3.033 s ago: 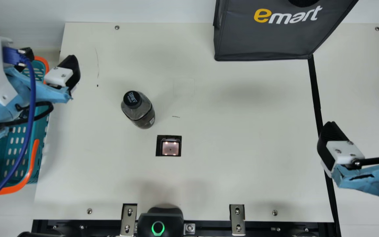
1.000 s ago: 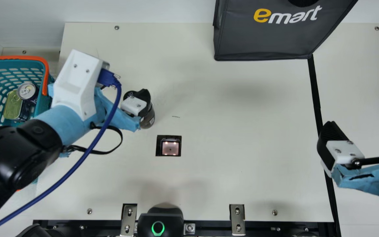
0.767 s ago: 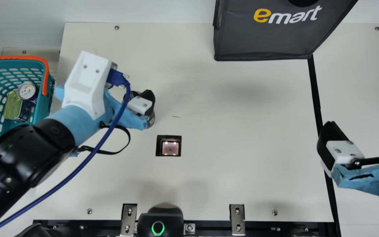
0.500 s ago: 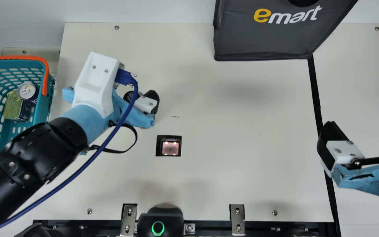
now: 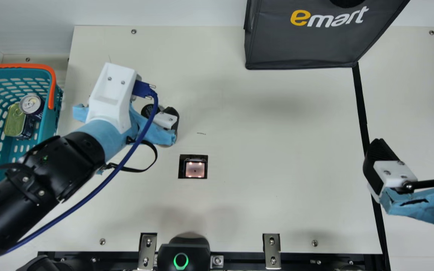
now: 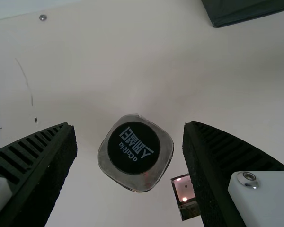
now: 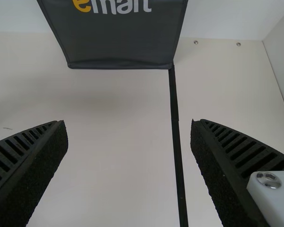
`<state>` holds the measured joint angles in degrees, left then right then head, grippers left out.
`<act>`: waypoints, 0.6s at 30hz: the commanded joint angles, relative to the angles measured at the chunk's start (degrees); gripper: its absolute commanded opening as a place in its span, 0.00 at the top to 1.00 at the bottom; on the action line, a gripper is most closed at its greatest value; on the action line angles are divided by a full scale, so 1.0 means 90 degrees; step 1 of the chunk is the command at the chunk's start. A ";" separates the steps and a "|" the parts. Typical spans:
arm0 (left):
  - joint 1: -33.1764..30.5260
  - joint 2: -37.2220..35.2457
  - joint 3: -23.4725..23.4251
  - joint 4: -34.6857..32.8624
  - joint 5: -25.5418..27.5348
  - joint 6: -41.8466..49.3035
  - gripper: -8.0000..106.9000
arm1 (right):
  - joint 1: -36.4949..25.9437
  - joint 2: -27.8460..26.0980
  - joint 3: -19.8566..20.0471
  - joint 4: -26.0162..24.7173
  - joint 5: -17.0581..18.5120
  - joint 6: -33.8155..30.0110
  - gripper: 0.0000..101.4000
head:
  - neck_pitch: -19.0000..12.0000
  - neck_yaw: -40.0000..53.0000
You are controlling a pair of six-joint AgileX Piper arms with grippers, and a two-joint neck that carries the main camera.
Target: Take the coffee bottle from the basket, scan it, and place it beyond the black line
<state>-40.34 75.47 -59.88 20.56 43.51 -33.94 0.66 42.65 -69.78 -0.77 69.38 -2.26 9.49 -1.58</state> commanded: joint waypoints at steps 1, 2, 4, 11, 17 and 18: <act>0.0015 0.0011 0.0006 -0.0049 0.0027 0.0010 0.15 | 0.0000 0.0000 0.0000 0.0000 0.0000 0.0000 0.10 | -0.0175 0.0000; 0.0017 0.0015 0.0008 -0.0071 0.0040 0.0007 0.15 | 0.0000 0.0000 0.0000 0.0000 0.0000 0.0000 0.10 | -0.0175 0.0000; 0.0024 0.0022 0.0011 -0.0112 0.0060 0.0006 0.15 | 0.0000 0.0000 0.0000 0.0000 0.0000 0.0000 0.10 | -0.0175 0.0000; 0.0031 0.0063 0.0014 -0.0190 0.0092 -0.0034 0.15 | 0.0000 0.0000 0.0000 0.0000 0.0000 0.0000 0.10 | -0.0175 0.0000; 0.0032 0.0095 0.0016 -0.0247 0.0084 -0.0058 0.15 | 0.0000 0.0000 0.0000 0.0000 0.0000 0.0000 0.10 | -0.0175 0.0000; 0.0033 0.0098 0.0021 -0.0255 0.0081 -0.0059 0.15 | 0.0000 0.0000 0.0000 0.0000 0.0000 0.0000 0.10 | -0.0175 0.0000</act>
<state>-40.05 76.32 -59.78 18.34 44.33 -34.40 0.66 42.65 -69.78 -0.77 69.38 -2.26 9.49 -1.58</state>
